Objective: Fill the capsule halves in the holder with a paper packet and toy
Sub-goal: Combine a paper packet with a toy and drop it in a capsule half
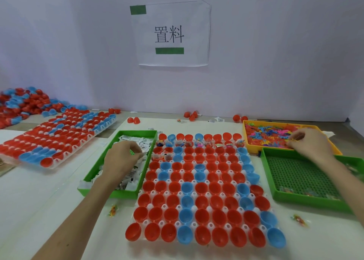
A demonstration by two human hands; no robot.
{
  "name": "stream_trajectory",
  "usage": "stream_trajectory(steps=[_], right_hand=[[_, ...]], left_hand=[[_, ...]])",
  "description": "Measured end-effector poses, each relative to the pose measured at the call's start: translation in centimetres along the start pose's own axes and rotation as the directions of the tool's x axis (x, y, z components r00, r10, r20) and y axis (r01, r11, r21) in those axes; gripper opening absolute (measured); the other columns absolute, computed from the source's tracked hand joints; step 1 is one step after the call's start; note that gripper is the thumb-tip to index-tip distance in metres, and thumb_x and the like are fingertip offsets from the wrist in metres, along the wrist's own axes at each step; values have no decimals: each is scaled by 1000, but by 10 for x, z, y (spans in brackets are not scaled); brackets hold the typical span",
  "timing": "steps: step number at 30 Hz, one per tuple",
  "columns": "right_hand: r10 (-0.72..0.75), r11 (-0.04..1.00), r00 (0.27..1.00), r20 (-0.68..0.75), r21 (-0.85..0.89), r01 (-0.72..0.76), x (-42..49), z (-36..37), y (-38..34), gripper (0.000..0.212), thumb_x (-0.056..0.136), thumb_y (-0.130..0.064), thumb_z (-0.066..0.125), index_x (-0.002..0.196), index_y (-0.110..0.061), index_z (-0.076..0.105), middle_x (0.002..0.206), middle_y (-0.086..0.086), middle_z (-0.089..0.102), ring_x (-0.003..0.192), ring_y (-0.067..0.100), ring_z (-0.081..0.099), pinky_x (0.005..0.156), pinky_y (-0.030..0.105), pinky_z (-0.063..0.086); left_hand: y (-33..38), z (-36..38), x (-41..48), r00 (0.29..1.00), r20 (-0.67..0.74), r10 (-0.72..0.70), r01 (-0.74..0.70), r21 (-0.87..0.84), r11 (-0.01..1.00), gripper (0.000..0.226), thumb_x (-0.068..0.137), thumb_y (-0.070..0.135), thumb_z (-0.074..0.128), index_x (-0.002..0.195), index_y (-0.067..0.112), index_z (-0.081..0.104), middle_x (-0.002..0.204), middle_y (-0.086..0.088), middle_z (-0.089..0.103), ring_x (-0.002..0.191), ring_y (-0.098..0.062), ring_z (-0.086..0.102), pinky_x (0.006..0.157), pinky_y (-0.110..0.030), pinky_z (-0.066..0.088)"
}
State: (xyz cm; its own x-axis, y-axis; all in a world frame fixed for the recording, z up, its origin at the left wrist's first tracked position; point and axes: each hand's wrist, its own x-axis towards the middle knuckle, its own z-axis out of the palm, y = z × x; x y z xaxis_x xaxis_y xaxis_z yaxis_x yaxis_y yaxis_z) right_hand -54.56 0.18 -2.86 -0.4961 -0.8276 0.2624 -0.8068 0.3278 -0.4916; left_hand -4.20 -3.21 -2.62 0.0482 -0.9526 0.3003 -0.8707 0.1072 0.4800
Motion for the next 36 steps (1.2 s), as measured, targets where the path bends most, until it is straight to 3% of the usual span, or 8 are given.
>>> stream_trajectory(steps=[3,6,9,11,16,20,32,36], right_hand=[[-63,989,988,-139,121,80,-13,-10,-6,11,79,-10,82,79,-10,71,85,14,72,81,30,63,76,36,47],[-90,945,973,-214,289,151,-35,-22,-20,8,81,-12,81,80,-13,73,78,9,72,70,19,62,67,29,45],[-166,822,976,-141,528,216,-70,-32,-45,8,83,-11,78,84,-18,74,77,0,73,65,6,66,63,10,50],[-211,747,975,-75,631,210,-95,-37,-66,10,83,-13,78,87,-21,75,76,-7,75,68,5,68,65,9,52],[-303,568,953,3,803,179,-147,-43,-116,18,70,-28,78,88,-26,76,83,-7,76,69,4,70,64,10,53],[-354,440,934,49,890,120,-162,-38,-132,15,68,-24,77,83,-28,79,82,3,76,68,15,72,67,17,57],[-331,420,944,11,897,137,-166,-32,-124,13,68,-26,78,80,-23,75,79,0,75,72,13,72,67,17,56],[-358,476,933,26,865,159,-165,-32,-121,10,71,-26,79,80,-25,75,81,-1,74,76,13,71,69,20,57]], left_hand=[[-1,-5,0,998,-32,-46,40,-169,985,16,83,26,80,72,23,69,83,10,69,86,-14,64,86,-40,52],[4,-8,-4,993,-63,-105,75,-361,930,16,86,26,77,77,16,68,75,3,70,70,-12,67,75,-39,57],[21,-10,-13,977,-124,-175,79,-547,833,14,91,22,72,86,11,64,75,-2,72,63,-10,70,71,-38,61],[44,-13,-21,973,-142,-183,52,-637,769,12,92,20,70,90,10,63,78,-1,74,67,-10,72,69,-32,61],[115,-18,-57,997,-81,-5,-58,-757,651,9,86,12,76,89,14,68,78,4,75,70,-8,73,65,-15,56],[156,-10,-83,994,39,99,-31,-787,616,6,82,19,80,86,22,76,76,7,76,67,-10,72,67,-19,58],[184,5,-110,942,260,213,113,-842,528,16,95,17,66,100,27,78,89,8,78,86,-8,74,74,-16,57],[189,8,-116,942,264,207,130,-856,500,12,90,26,70,100,28,77,89,8,78,85,-8,75,74,-16,57]])
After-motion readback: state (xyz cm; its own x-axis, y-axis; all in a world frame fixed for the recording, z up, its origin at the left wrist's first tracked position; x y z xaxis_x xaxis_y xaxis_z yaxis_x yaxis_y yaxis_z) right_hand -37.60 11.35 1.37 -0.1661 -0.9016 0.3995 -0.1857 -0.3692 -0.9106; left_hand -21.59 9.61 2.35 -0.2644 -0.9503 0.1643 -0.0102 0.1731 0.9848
